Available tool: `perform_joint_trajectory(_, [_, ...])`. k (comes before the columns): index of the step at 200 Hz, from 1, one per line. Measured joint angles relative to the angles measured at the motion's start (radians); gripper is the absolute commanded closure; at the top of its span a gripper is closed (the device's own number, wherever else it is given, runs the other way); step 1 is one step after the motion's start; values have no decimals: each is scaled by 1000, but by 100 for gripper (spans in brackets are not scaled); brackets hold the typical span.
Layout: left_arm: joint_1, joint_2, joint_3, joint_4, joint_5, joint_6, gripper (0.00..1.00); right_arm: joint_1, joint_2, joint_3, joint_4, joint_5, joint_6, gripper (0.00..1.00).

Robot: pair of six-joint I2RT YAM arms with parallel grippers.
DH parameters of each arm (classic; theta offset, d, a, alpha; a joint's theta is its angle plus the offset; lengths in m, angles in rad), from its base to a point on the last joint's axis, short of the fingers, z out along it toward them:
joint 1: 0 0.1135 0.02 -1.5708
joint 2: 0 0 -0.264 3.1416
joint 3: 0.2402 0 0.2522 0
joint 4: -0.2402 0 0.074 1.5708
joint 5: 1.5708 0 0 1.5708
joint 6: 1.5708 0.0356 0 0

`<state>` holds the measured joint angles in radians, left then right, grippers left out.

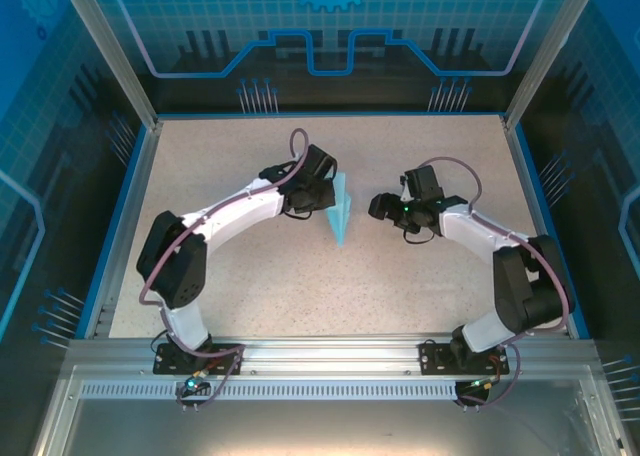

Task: Fold a paper plane with a square sheet of paper (pick it up from the middle)
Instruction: Turn over a paper plane at the center of the table.

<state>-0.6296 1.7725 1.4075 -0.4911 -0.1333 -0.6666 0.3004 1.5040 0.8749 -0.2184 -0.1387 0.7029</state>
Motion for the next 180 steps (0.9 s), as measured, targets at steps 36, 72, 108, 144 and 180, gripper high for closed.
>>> perform_joint_trajectory(36, [1,-33,-107,188,136,22,99,0,-65,-35,11,2,-7,19])
perform_joint_trajectory(72, [25,-30,-279,406,286,-8,100,2,-110,-67,11,12,-15,14])
perform_joint_trajectory(108, [52,5,-402,605,381,-53,100,25,-124,-77,11,31,-24,15])
perform_joint_trajectory(144, [66,28,-476,738,428,-89,100,109,-121,-76,11,53,-39,22])
perform_joint_trajectory(180, [89,41,-533,822,447,-113,100,225,-52,-33,9,80,-57,33])
